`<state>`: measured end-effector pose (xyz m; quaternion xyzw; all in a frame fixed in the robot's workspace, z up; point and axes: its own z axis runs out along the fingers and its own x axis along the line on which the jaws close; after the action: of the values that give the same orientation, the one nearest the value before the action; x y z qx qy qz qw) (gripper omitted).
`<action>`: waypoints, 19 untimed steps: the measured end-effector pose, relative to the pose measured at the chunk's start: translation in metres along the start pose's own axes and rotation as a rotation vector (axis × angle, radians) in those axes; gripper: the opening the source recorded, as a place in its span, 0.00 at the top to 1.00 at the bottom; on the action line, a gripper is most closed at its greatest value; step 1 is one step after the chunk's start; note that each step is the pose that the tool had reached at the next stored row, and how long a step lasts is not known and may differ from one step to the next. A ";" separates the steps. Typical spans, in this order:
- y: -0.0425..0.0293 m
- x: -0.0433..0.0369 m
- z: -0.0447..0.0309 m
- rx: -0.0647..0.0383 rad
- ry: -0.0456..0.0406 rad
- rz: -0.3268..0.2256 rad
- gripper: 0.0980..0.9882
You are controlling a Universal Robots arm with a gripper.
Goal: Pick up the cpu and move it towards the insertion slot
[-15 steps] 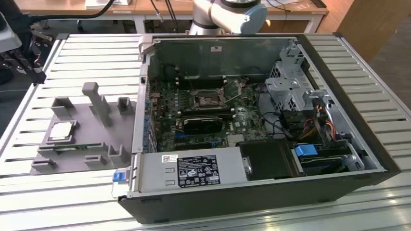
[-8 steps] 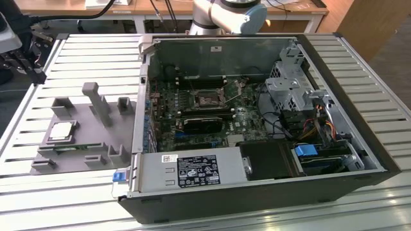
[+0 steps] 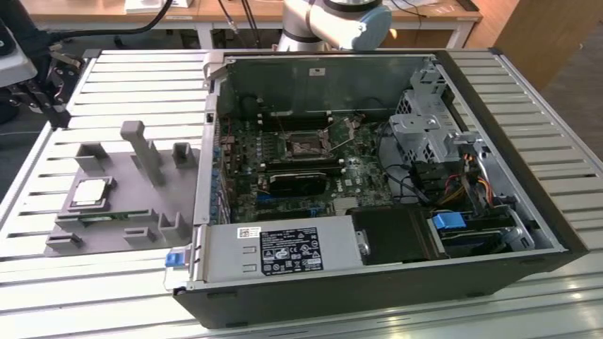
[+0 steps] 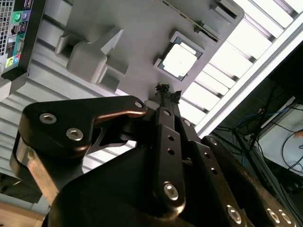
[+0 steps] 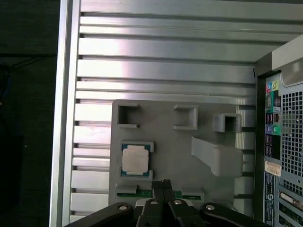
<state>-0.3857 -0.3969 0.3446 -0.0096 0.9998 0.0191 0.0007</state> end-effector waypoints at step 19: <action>-0.0008 0.0072 0.0240 0.004 -0.0054 0.000 1.00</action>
<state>-0.3928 -0.3969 0.3205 -0.0096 0.9998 0.0169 0.0034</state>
